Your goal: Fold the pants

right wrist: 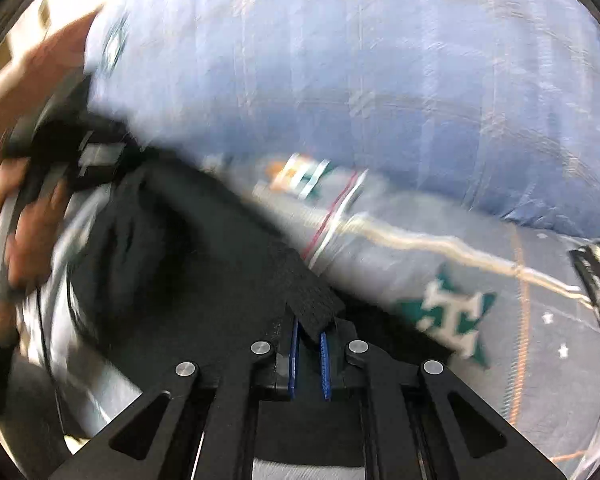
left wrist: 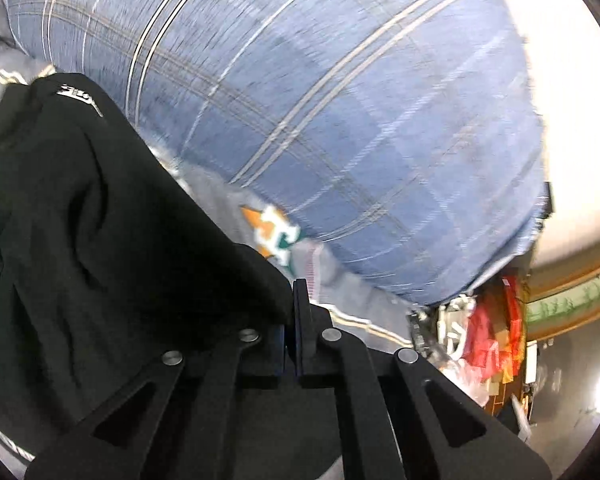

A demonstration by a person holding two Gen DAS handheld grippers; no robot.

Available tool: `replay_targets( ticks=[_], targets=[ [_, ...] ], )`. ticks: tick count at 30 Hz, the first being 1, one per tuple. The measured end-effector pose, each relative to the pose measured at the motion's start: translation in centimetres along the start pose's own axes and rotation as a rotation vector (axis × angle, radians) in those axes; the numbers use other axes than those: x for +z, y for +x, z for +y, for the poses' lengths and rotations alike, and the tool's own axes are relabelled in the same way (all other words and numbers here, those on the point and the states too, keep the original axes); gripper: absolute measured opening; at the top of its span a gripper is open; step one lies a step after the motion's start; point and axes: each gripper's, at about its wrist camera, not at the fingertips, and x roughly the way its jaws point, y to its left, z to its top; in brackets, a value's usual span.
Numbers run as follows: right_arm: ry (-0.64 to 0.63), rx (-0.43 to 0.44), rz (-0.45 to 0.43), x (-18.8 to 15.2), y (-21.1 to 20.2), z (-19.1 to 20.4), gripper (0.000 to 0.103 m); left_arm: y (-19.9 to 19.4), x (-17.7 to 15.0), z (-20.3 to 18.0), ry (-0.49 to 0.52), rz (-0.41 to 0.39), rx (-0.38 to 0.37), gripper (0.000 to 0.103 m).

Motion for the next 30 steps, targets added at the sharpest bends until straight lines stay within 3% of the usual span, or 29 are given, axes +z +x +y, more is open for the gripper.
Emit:
replay_targets(
  ticks=[3, 7, 8, 11, 13, 15, 18, 21, 23, 25, 29, 30],
  targets=[
    [-0.016, -0.021, -0.075, 0.1, -1.8, -0.8, 0.008, -1.2, -1.9, -0.4, -0.007, -0.03, -0.034, 0.001],
    [-0.106, 0.0, 0.101, -2.2, 0.3, -0.9, 0.016, -0.6, -5.5, 0.5, 0.0, 0.019, 0.029, 0.001],
    [-0.1, -0.002, 0.174, -3.0, 1.3, -1.3, 0.026, -0.4, -6.2, 1.1, -0.007, 0.047, 0.042, 0.001],
    [-0.025, 0.011, 0.278, -4.2, 2.2, -3.0, 0.046, 0.1, -7.7, 3.7, -0.066, 0.082, 0.079, 0.001],
    [0.077, 0.092, 0.238, -4.2, 0.7, -4.7, 0.049, 0.2, -8.3, 5.1, -0.098, 0.091, 0.1, 0.001],
    [0.221, 0.178, 0.182, -4.1, -0.7, -6.8, 0.063, -0.1, -8.6, 6.0, -0.129, 0.091, 0.102, 0.001],
    [0.348, 0.255, 0.191, -4.5, -0.1, -7.8, 0.063, 0.0, -8.9, 5.2, -0.105, 0.076, 0.106, 0.001],
    [0.373, 0.257, 0.307, -5.0, 2.4, -7.0, 0.062, -0.2, -9.2, 4.9, -0.093, 0.061, 0.115, 0.001],
    [0.373, 0.232, 0.371, -5.5, 4.0, -6.4, 0.056, 0.0, -9.2, 5.0, -0.096, 0.07, 0.122, 0.001],
    [0.375, 0.206, 0.363, -5.5, 4.4, -6.2, 0.047, 0.1, -9.1, 5.1, -0.107, 0.078, 0.122, 0.001],
    [0.316, 0.137, 0.346, -5.0, 5.4, -4.8, 0.045, 0.2, -9.3, 4.8, -0.089, 0.08, 0.131, 0.001],
    [0.309, 0.109, 0.356, -5.0, 5.8, -4.5, 0.04, 0.1, -9.4, 4.7, -0.085, 0.076, 0.131, 0.001]
  ],
)
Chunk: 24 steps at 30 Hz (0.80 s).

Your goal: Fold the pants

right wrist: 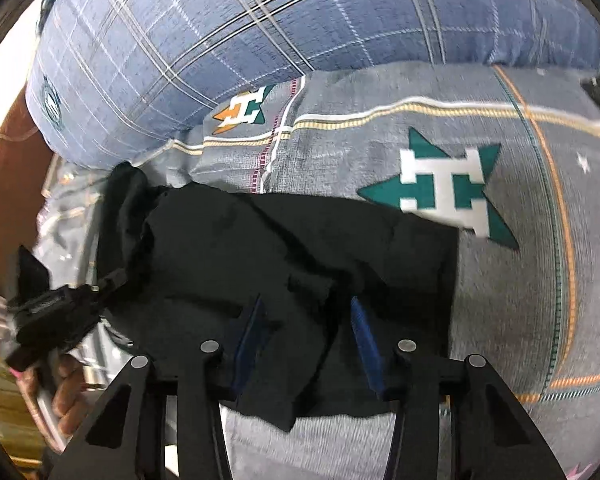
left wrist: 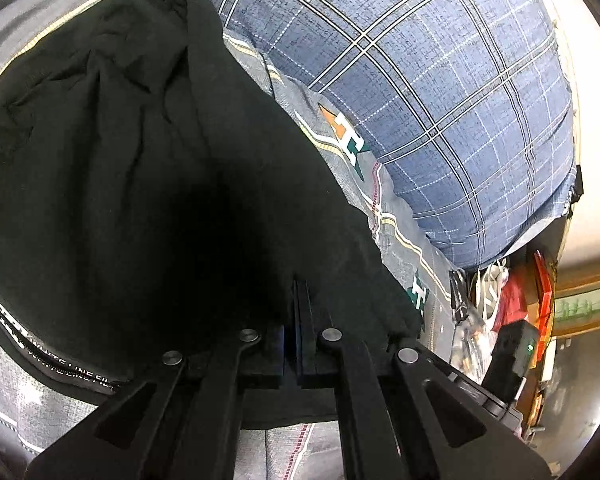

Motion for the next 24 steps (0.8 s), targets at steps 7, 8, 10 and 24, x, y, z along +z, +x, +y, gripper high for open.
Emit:
replay_targets(
  ticks=[7, 8, 10, 24],
  targets=[
    [-0.007, -0.028, -0.134, 0.2, -5.1, -1.1, 0.006, -1.2, -1.7, -2.6, 0.075, -0.041, -0.128, 0.001],
    [-0.001, -0.032, -0.158, 0.3, -6.1, -1.5, 0.006, -0.8, -2.0, -2.9, 0.08, -0.023, -0.139, 0.001],
    [0.021, -0.048, -0.18, 0.7, -6.8, -2.6, 0.006, 0.7, -2.5, -3.0, 0.079, 0.028, -0.133, 0.001],
    [0.101, -0.066, -0.099, -0.1, -5.9, -3.7, 0.067, 3.2, -3.4, -3.0, 0.109, 0.062, -0.02, 0.001]
  ],
)
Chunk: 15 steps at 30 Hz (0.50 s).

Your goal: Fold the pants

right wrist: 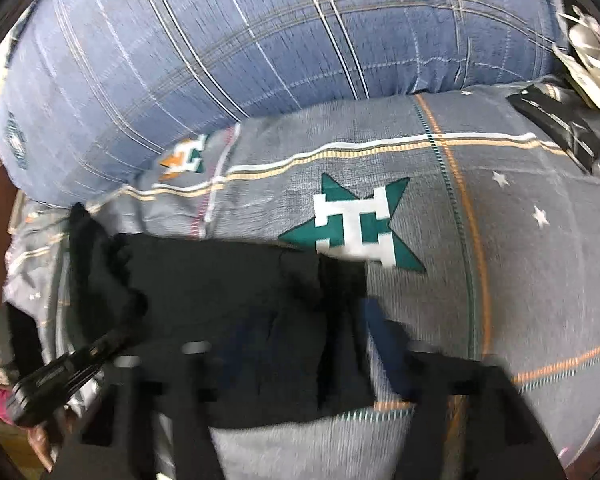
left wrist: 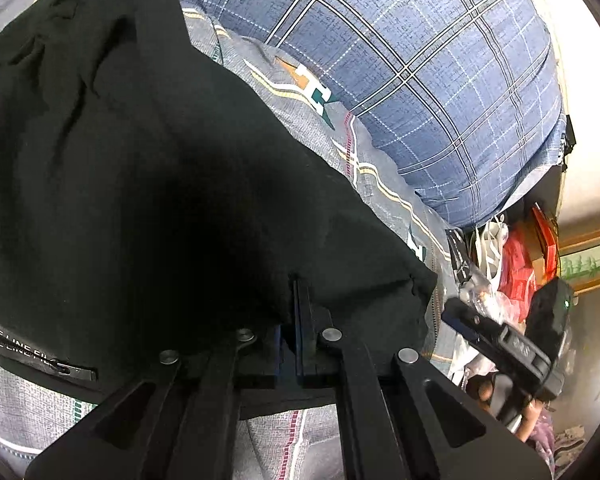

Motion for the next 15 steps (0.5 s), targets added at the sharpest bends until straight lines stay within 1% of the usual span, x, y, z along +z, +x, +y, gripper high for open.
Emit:
replay_targets(
  ticks=[1, 3, 5, 8, 9, 10, 11, 12, 14, 15],
  targets=[
    [-0.009, 0.005, 0.013, -0.4, 0.0, 0.0, 0.067, 0.1, 0.0, 0.0, 0.003, 0.001, 0.004, 0.001],
    [-0.018, -0.003, 0.053, -0.9, 0.7, 0.0, 0.061, 0.2, -0.1, 0.0, 0.008, 0.0, 0.013, 0.001],
    [-0.033, 0.01, 0.113, -1.6, 1.8, 0.5, 0.047, 0.2, -0.1, 0.2, 0.005, 0.002, 0.015, 0.001],
    [-0.068, -0.006, 0.162, -2.0, 3.2, 1.2, 0.046, 0.3, 0.0, 0.2, 0.007, 0.003, 0.021, 0.001],
    [-0.082, -0.019, 0.17, -2.1, 3.4, 1.4, 0.044, 0.3, 0.0, 0.2, 0.007, 0.005, 0.022, 0.001],
    [-0.094, -0.037, 0.168, -2.2, 3.4, 1.6, 0.029, 0.4, 0.0, 0.2, 0.006, 0.006, 0.02, 0.001],
    [-0.116, -0.05, 0.159, -2.3, 3.0, 1.8, 0.006, 0.4, 0.0, 0.0, 0.007, 0.005, 0.017, 0.001],
    [-0.127, -0.046, 0.149, -2.2, 2.5, 2.0, 0.004, 0.2, -0.1, -0.1, 0.008, 0.001, 0.005, 0.001],
    [-0.145, -0.051, 0.087, -1.9, 0.6, 2.2, 0.004, -0.4, -0.2, -0.6, 0.023, -0.012, -0.04, 0.001],
    [-0.146, -0.059, 0.064, -1.7, -0.3, 2.1, 0.004, -0.8, -0.3, -1.1, 0.037, -0.02, -0.076, 0.001]
  ],
)
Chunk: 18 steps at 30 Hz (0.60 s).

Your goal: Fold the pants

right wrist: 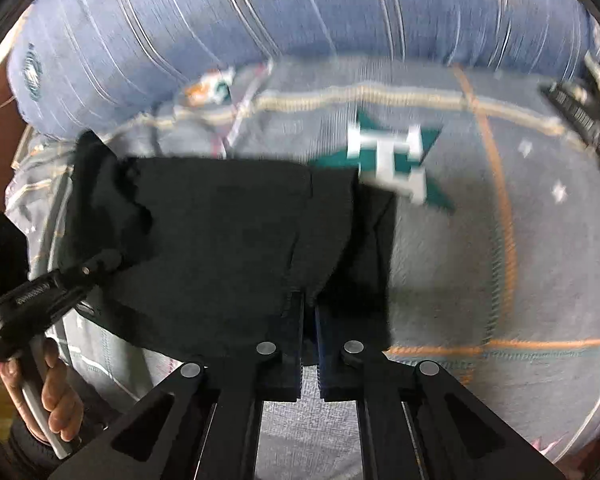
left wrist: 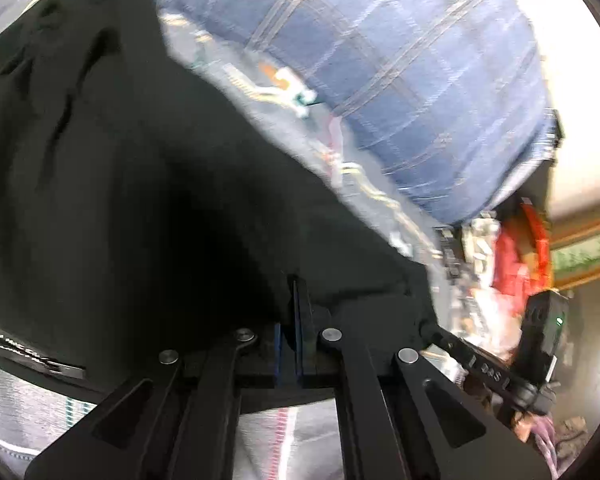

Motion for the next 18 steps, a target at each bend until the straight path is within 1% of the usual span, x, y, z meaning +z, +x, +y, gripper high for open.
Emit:
replay_targets(
  ticks=[1, 2, 4, 6, 8, 9, 10, 11, 12, 13, 14, 15, 16, 17, 18],
  targets=[
    [0.007, 0.0, -0.027, 0.1, -1.0, -0.3, 0.004, -0.1, -0.1, -0.4, 0.012, -0.005, -0.018, 0.001],
    [0.014, 0.006, -0.043, 0.2, -1.7, -0.7, 0.004, -0.2, -0.2, -0.9, 0.036, -0.01, -0.019, 0.001],
    [0.002, -0.029, -0.04, 0.3, -2.1, -0.9, 0.004, 0.6, -0.5, -1.2, 0.066, 0.011, 0.024, 0.001],
    [-0.02, -0.117, 0.016, 0.0, -0.5, -1.2, 0.003, 1.8, -0.8, -0.6, 0.055, 0.05, 0.069, 0.001],
    [-0.02, -0.183, 0.076, -0.2, 1.5, -1.4, 0.003, 2.9, -1.1, 0.2, 0.025, 0.101, 0.09, 0.002],
    [-0.031, -0.207, 0.115, -0.4, 2.8, -1.5, 0.003, 3.0, -1.1, 0.4, 0.011, 0.108, 0.095, 0.003],
    [-0.032, -0.215, 0.122, -0.3, 3.2, -1.4, 0.004, 2.7, -1.2, 0.4, 0.011, 0.104, 0.094, 0.004],
    [-0.021, -0.212, 0.102, -0.2, 2.7, -1.5, 0.004, 2.2, -1.1, 0.0, 0.028, 0.089, 0.092, 0.006],
    [-0.008, -0.187, 0.06, -0.1, 1.7, -1.6, 0.006, 1.8, -1.1, -0.4, 0.048, 0.074, 0.094, 0.013],
    [0.008, -0.157, 0.014, 0.1, 0.6, -1.7, 0.007, 1.4, -1.2, -1.0, 0.071, 0.054, 0.092, 0.022],
    [0.031, -0.113, -0.029, 0.3, -0.6, -2.0, 0.018, 1.0, -1.3, -1.6, 0.1, 0.031, 0.093, 0.027],
    [0.062, -0.06, -0.066, 0.4, -1.4, -2.3, 0.029, 0.8, -1.4, -2.0, 0.12, 0.022, 0.09, 0.027],
    [0.089, -0.016, -0.091, 0.5, -1.8, -2.6, 0.056, 0.8, -1.6, -2.3, 0.136, 0.024, 0.09, 0.027],
    [0.105, 0.019, -0.101, 0.6, -1.9, -2.8, 0.061, 1.0, -1.6, -2.3, 0.142, 0.034, 0.091, 0.027],
    [0.111, 0.038, -0.094, 0.6, -1.8, -2.9, 0.061, 1.3, -1.6, -2.3, 0.14, 0.049, 0.09, 0.027]
  ],
)
